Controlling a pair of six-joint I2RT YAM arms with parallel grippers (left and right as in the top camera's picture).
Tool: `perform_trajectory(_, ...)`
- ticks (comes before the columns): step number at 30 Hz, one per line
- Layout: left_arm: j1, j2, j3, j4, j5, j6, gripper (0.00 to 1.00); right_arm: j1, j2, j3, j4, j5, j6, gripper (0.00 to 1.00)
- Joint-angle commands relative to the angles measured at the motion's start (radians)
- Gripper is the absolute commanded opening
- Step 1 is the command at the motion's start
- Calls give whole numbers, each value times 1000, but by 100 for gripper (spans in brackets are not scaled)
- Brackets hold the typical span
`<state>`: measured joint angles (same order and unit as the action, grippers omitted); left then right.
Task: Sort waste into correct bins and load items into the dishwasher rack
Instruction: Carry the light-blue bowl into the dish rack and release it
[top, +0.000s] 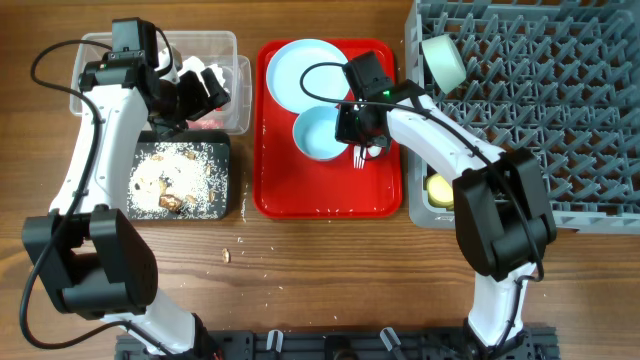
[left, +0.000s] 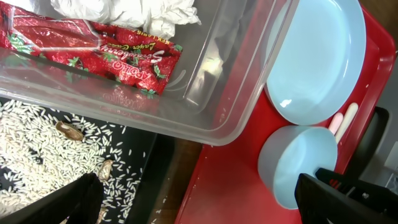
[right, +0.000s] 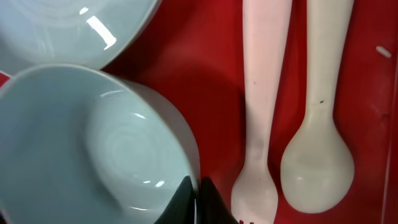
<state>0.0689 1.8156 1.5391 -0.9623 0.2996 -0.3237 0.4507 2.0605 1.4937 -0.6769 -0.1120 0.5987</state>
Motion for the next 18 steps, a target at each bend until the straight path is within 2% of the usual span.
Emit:
perform_trajectory(1,5,-3,4,0,-6,2,100,0,14,0,1,-27,6,4)
perform_trajectory(3,5,-3,4,0,-6,2,100,-1,-1,2,3,-44,-23,4)
perform_trajectory(5,5,-3,4,0,-6,2,100,-1,-52,17,-18,-56,-116,4)
perform_trajectory(9,5,-3,4,0,-6,2,100,-25,-282,45,-97,47,-216,4)
perform_trajectory(11,5,-4,4,0,-6,2,100,-43,-391,45,-140,167,-225,4)
perform_trajectory(13,5,-3,4,0,-6,2,100,-85,-520,45,-204,371,-225,4)
perform_trajectory(15,5,-3,4,0,-6,2,100,-126,-591,45,-264,536,-216,4)
perform_trajectory(18,5,-3,4,0,-6,2,100,-185,-623,45,-396,811,-126,4)
